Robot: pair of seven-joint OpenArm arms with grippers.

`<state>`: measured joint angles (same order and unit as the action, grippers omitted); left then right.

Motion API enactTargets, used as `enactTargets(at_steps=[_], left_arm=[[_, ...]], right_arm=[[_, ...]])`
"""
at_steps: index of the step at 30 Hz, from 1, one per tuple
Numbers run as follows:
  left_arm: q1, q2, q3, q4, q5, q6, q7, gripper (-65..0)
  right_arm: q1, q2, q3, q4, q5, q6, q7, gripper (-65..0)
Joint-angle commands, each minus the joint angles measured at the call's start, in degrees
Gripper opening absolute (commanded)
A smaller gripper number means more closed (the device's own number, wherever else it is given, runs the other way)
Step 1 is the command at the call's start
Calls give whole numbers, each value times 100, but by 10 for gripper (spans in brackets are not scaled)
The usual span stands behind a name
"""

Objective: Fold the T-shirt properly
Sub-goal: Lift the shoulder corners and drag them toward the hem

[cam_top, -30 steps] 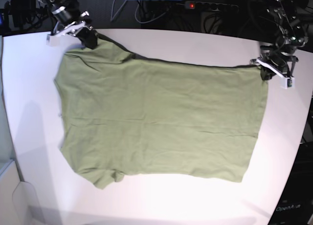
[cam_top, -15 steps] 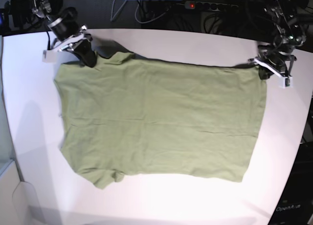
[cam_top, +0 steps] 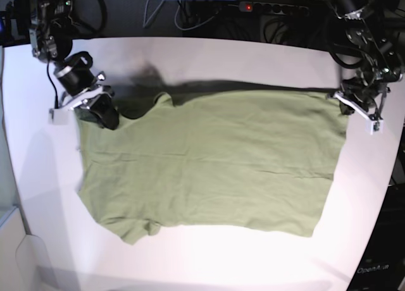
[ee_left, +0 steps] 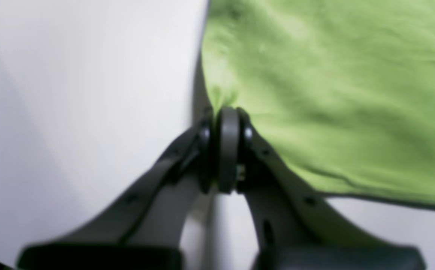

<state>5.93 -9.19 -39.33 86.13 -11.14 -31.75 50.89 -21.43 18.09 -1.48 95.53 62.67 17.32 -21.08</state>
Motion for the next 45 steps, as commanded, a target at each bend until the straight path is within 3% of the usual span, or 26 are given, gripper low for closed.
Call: enactTargets(at_steps=[1, 4, 18, 23, 31, 35, 45], left_arm=[[-123, -79, -18, 121, -69, -30, -21, -624], [-299, -79, -18, 148, -69, -30, 339, -624], [-1424, -96, -18, 77, -51, -12, 1878, -623], [-1820, -44, -27, 69, 696, -12, 2379, -623], [-2338, -26, -10, 69, 2006, -12, 2431, -623], [-2470, -17, 25, 60, 2270, -12, 2423, -623], [-2207, -17, 1406, -283, 2955, -21, 2388, -623]], right_arm=[[117, 68, 38, 43, 111, 22, 38, -643], [424, 68, 46, -142, 111, -154, -164, -643], [1391, 86, 29, -819, 102, -172, -472, -643], [1655, 86, 20, -827, 102, -172, -507, -643], [1893, 86, 11, -827, 102, -181, -507, -643], [1945, 86, 11, -915, 102, -181, -507, -643], [1954, 103, 29, -1021, 93, -181, -490, -643]])
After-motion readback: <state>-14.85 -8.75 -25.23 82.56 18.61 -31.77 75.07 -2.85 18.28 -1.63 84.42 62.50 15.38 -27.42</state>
